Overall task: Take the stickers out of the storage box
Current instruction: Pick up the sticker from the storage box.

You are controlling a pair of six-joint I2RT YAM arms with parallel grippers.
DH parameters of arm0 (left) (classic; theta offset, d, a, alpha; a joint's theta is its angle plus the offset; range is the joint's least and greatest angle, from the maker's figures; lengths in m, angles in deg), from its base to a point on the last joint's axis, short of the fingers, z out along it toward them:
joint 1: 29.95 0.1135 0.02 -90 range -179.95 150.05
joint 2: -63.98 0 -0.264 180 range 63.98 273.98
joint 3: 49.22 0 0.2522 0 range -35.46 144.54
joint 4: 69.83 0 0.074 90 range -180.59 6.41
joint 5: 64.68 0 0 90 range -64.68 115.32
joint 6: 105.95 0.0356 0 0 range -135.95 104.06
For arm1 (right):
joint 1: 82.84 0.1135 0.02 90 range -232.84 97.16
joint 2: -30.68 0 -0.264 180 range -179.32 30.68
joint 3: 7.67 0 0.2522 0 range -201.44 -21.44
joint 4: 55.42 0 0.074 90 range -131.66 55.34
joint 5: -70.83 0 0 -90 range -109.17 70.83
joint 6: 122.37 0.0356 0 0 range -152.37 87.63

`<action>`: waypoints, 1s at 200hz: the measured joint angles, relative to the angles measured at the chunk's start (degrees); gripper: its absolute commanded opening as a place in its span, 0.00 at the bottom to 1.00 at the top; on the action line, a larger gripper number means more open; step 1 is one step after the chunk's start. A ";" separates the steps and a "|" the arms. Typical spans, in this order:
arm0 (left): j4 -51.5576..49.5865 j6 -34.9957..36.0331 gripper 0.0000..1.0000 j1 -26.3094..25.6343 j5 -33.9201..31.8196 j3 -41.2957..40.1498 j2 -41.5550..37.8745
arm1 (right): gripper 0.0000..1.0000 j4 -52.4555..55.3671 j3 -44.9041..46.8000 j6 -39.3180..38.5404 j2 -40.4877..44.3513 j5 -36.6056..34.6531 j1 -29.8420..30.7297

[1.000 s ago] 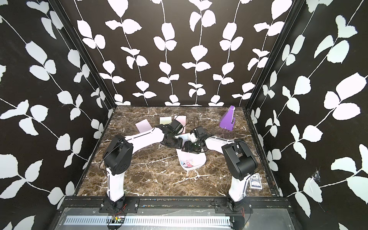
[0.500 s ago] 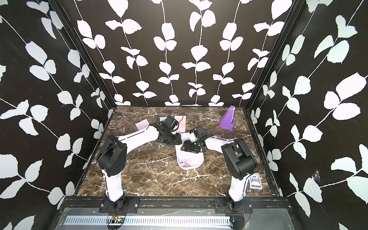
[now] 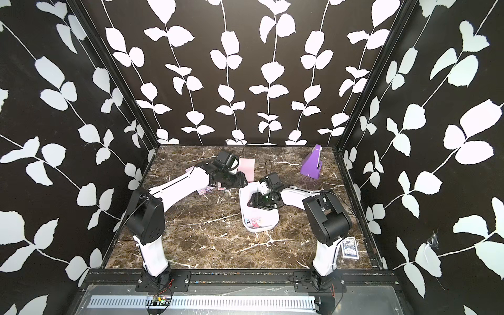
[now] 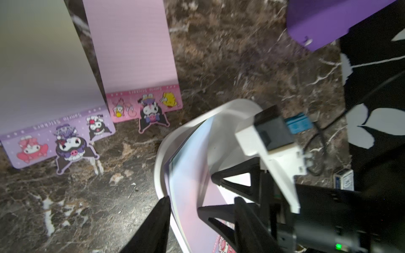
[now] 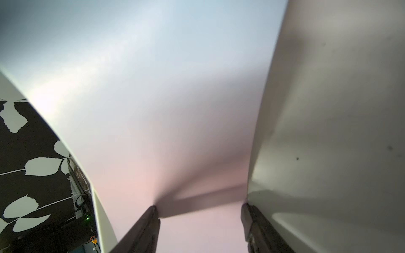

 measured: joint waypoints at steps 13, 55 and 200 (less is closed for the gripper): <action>0.81 0.15 0.49 0.09 0.46 1.14 -0.33 | 0.63 0.00 0.00 0.00 0.00 0.00 0.00; 1.42 0.48 0.48 0.07 0.74 1.68 -0.26 | 0.63 -0.02 0.00 0.02 0.00 0.02 0.00; 2.71 0.20 0.47 0.35 2.62 1.55 4.33 | 0.63 -0.24 0.00 0.00 -0.20 0.22 0.00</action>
